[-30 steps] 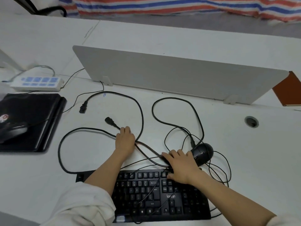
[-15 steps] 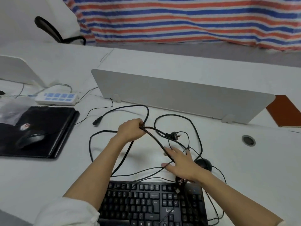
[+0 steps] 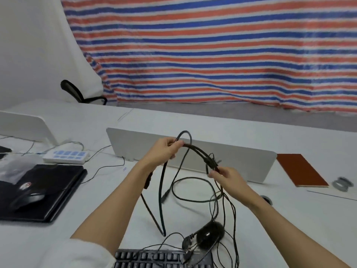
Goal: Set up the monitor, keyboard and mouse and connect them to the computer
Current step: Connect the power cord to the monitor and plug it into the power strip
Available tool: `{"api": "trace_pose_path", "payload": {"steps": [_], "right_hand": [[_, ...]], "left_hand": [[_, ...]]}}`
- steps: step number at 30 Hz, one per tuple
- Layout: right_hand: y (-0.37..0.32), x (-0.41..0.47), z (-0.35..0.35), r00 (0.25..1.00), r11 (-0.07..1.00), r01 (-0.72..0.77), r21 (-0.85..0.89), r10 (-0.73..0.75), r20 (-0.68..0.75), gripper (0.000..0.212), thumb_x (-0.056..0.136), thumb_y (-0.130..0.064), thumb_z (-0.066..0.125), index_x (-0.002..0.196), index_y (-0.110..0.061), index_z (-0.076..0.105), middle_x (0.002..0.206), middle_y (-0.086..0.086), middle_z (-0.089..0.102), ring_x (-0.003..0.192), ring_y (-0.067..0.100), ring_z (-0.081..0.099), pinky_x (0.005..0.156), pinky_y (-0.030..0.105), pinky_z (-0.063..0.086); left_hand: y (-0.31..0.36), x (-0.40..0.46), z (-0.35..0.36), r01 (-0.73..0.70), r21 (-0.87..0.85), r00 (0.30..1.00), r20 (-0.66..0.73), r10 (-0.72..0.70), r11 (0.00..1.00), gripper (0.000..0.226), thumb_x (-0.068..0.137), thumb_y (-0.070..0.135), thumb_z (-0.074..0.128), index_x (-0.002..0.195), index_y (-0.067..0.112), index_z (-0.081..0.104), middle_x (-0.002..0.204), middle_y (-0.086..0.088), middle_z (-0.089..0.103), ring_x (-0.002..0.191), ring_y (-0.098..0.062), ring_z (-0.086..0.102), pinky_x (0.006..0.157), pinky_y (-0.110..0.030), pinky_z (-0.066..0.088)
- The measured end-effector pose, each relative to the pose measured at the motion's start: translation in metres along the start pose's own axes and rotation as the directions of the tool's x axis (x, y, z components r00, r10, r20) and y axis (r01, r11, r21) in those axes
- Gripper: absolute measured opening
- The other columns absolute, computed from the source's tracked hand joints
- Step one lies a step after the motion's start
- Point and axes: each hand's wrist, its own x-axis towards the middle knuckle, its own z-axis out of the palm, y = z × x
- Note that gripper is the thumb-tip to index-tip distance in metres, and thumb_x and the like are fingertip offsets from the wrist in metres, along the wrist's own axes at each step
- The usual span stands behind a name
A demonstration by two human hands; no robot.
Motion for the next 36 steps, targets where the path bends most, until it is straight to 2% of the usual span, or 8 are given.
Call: {"api": "trace_pose_path", "payload": {"steps": [5,12,15,19,23,28,32,36], "right_hand": [[0.008,-0.005,-0.027,0.968,0.999,-0.005,-0.037,-0.005,-0.251,0.038,0.094,-0.027,0.053,0.062,-0.016,0.036,0.058,-0.003,0.035,0.054,0.011,0.033,0.052,0.024,0.025],[0.022,-0.006,-0.063,0.966,0.982,-0.007,-0.188,-0.042,-0.255,0.011,0.099,-0.020,0.042,0.094,-0.019,0.052,0.075,-0.003,0.055,0.067,0.015,0.051,0.058,0.021,0.037],[0.012,0.000,-0.083,0.932,0.999,0.032,-0.020,-0.038,-0.360,0.012,0.101,-0.021,0.036,0.101,-0.016,0.047,0.083,-0.004,0.057,0.078,0.017,0.053,0.069,0.026,0.042],[-0.002,0.000,-0.103,0.902,0.942,0.120,0.313,0.029,-0.432,0.016,0.103,-0.014,0.029,0.107,-0.006,0.042,0.076,0.011,0.062,0.074,0.026,0.062,0.078,0.037,0.052],[0.006,-0.011,-0.107,0.933,0.949,0.049,0.312,0.067,-0.353,0.017,0.100,-0.026,0.039,0.101,-0.011,0.046,0.084,0.015,0.062,0.062,0.021,0.057,0.071,0.037,0.052],[0.032,-0.030,-0.068,0.991,0.993,-0.116,-0.001,0.115,0.072,0.048,0.085,-0.038,0.064,0.123,-0.028,0.037,0.096,0.000,0.066,0.073,0.008,0.061,0.069,0.022,0.046],[0.042,-0.019,-0.059,0.981,0.988,-0.149,0.040,0.152,-0.119,0.033,0.093,-0.012,0.050,0.126,-0.012,0.049,0.082,0.006,0.069,0.056,0.011,0.052,0.055,0.020,0.046],[0.049,-0.009,-0.088,0.869,0.986,-0.152,0.074,0.168,-0.465,0.027,0.096,-0.016,0.050,0.119,-0.006,0.057,0.089,0.009,0.066,0.063,0.016,0.055,0.054,0.023,0.042]], "left_hand": [[0.050,0.006,0.023,-0.190,0.075,0.943,-0.264,0.203,0.979,0.027,0.096,0.033,0.049,0.091,0.012,0.066,0.075,0.001,0.058,0.072,-0.014,0.053,0.075,-0.037,0.049],[0.094,0.008,0.036,-0.280,-0.026,0.861,-0.450,0.239,0.960,0.034,0.099,0.035,0.041,0.088,0.010,0.061,0.068,0.000,0.049,0.066,-0.014,0.046,0.069,-0.033,0.047],[0.098,0.010,0.038,-0.317,0.035,0.868,-0.393,0.305,0.948,0.033,0.097,0.036,0.044,0.081,0.014,0.061,0.063,0.001,0.049,0.062,-0.014,0.045,0.063,-0.032,0.043],[0.103,0.017,0.040,-0.328,0.395,0.847,-0.280,0.452,0.858,0.040,0.094,0.043,0.048,0.074,0.012,0.062,0.058,0.003,0.052,0.056,-0.014,0.046,0.056,-0.029,0.037],[0.105,0.023,0.046,-0.225,0.653,0.857,-0.220,0.466,0.723,0.047,0.092,0.053,0.044,0.078,0.015,0.068,0.070,-0.001,0.067,0.063,-0.018,0.060,0.061,-0.033,0.052],[0.100,0.018,0.062,-0.217,0.519,0.881,-0.262,0.395,0.827,0.043,0.093,0.049,0.047,0.079,0.015,0.070,0.065,0.003,0.065,0.060,-0.017,0.058,0.058,-0.031,0.047],[0.090,0.012,0.061,-0.181,0.526,0.882,-0.288,0.374,0.831,0.040,0.094,0.048,0.046,0.079,0.019,0.069,0.053,0.013,0.052,0.051,-0.009,0.047,0.050,-0.021,0.032],[0.082,0.008,0.045,-0.162,0.556,0.936,-0.176,0.306,0.815,0.045,0.091,0.051,0.048,0.081,0.015,0.072,0.051,0.004,0.048,0.049,-0.012,0.043,0.051,-0.022,0.033]]}}
